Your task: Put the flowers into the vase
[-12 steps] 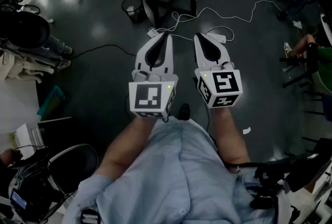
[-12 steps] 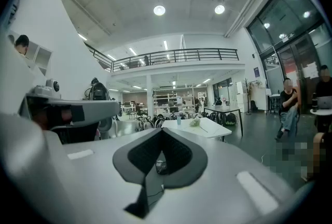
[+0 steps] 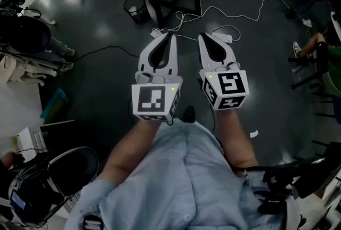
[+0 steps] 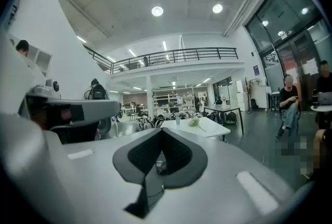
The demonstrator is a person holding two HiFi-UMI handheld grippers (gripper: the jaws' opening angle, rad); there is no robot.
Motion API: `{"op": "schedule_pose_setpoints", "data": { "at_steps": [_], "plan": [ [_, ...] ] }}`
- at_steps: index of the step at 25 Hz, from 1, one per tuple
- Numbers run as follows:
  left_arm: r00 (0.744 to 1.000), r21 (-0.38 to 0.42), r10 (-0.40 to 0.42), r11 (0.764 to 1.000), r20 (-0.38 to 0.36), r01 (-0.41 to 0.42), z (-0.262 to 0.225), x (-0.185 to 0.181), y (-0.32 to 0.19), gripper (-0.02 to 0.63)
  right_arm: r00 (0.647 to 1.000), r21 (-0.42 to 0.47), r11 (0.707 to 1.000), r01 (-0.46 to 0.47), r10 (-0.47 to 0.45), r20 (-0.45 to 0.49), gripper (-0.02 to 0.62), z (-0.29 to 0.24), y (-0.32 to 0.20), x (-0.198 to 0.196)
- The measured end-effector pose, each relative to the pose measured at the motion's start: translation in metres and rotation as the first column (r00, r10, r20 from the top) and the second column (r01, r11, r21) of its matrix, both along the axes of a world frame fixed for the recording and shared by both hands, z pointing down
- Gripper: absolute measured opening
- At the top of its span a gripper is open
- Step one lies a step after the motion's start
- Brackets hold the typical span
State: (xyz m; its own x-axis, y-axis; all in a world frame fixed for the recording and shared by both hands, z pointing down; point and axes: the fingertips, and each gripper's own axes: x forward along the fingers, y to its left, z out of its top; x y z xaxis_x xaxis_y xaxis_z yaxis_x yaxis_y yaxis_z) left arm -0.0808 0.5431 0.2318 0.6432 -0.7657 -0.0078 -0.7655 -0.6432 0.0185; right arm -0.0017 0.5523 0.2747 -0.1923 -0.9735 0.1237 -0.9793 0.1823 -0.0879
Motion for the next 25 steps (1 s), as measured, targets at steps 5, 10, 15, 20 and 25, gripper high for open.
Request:
{"op": "schedule_pose_setpoints", "data": {
  "at_steps": [5,10,15,20,25],
  "plan": [
    [1.0,-0.012,-0.024,1.0,0.004,0.024,0.001,0.008,-0.003,0.005,0.998,-0.014,1.0,-0.017,0.018,0.054,0.003,0.005,-0.003,0.023],
    [0.999,-0.021,-0.031,0.999,0.01,0.031,0.012,0.009,-0.009,0.005,0.993,-0.032,0.996,-0.08,0.082,0.08,0.002,0.014,-0.014,0.058],
    [0.999,-0.048,-0.043,0.998,0.015,0.044,0.026,0.009,-0.041,0.005,0.993,-0.062,0.996,-0.061,0.067,0.097,0.002,0.028,-0.044,0.057],
    [1.0,-0.042,-0.026,0.999,-0.013,0.025,0.029,0.024,-0.093,0.005,0.991,-0.054,0.998,-0.02,0.026,0.13,0.002,0.026,-0.097,0.055],
    [0.999,-0.024,-0.022,0.999,-0.036,0.021,0.022,0.029,-0.163,0.005,0.993,-0.037,0.999,-0.003,0.008,0.119,0.002,0.018,-0.17,0.054]
  ]
}}
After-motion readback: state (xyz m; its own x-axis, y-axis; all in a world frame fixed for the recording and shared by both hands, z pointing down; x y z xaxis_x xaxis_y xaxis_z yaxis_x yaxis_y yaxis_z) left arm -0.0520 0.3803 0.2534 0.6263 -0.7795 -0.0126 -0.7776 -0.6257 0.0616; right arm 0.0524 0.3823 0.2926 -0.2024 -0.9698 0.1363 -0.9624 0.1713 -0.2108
